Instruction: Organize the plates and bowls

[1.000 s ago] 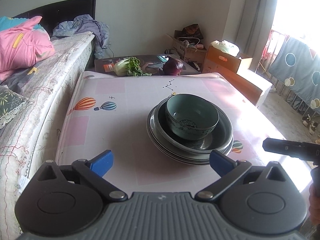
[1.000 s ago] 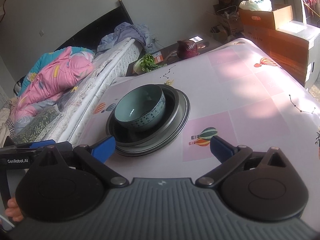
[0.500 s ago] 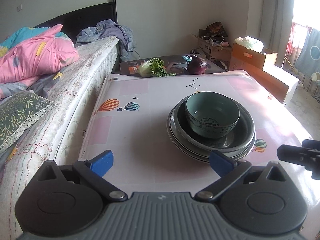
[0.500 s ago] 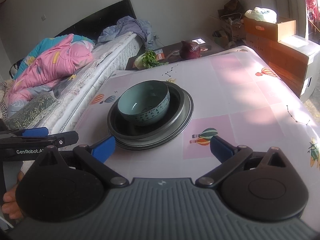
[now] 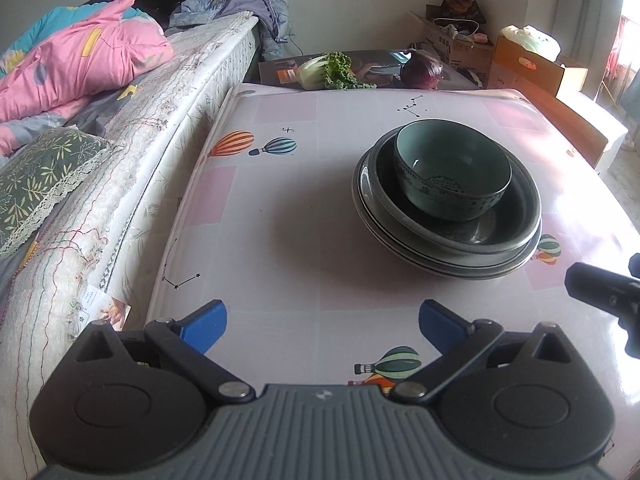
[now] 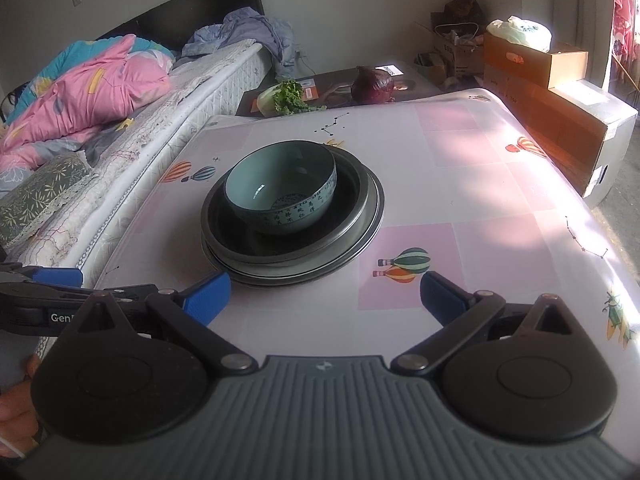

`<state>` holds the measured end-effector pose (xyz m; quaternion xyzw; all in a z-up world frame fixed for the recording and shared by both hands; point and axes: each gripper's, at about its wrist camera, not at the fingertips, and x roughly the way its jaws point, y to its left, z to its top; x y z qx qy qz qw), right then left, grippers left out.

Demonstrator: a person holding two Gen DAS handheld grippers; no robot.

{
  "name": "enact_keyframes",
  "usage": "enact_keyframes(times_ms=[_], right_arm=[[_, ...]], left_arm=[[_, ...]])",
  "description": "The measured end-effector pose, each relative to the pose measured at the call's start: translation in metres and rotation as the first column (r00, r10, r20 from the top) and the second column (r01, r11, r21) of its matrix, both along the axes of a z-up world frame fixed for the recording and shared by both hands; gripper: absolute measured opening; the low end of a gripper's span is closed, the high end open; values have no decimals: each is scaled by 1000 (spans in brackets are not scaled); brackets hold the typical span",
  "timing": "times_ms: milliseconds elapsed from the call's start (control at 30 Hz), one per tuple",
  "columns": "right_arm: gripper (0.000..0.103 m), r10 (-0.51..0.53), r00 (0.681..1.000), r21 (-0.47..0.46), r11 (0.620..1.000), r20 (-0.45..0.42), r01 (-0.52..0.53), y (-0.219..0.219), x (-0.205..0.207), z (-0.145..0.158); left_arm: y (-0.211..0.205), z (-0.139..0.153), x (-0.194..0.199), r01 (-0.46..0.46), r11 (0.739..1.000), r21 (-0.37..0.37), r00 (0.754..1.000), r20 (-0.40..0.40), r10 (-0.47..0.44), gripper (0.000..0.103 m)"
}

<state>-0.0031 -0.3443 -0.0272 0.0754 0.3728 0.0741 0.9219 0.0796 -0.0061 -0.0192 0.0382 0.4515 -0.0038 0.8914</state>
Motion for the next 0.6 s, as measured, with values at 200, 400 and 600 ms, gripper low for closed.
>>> enact_keyframes(times_ms=[200,400,600], right_arm=[[102,-5,1000,9,1000,-8,5,0,6,-1],[102,-8,1000,16,1000,-20,9,0,10,-4],[102,-8,1000,15,1000,-26,9,1,11,-4]], left_arm=[[-1,-1,2,-13,1000,2,1000,-16,13,103],[0,-1,4,-20,1000,-2,999,-26,20,103],[0,-1,4,-24,1000,-10,999,-39,23,103]])
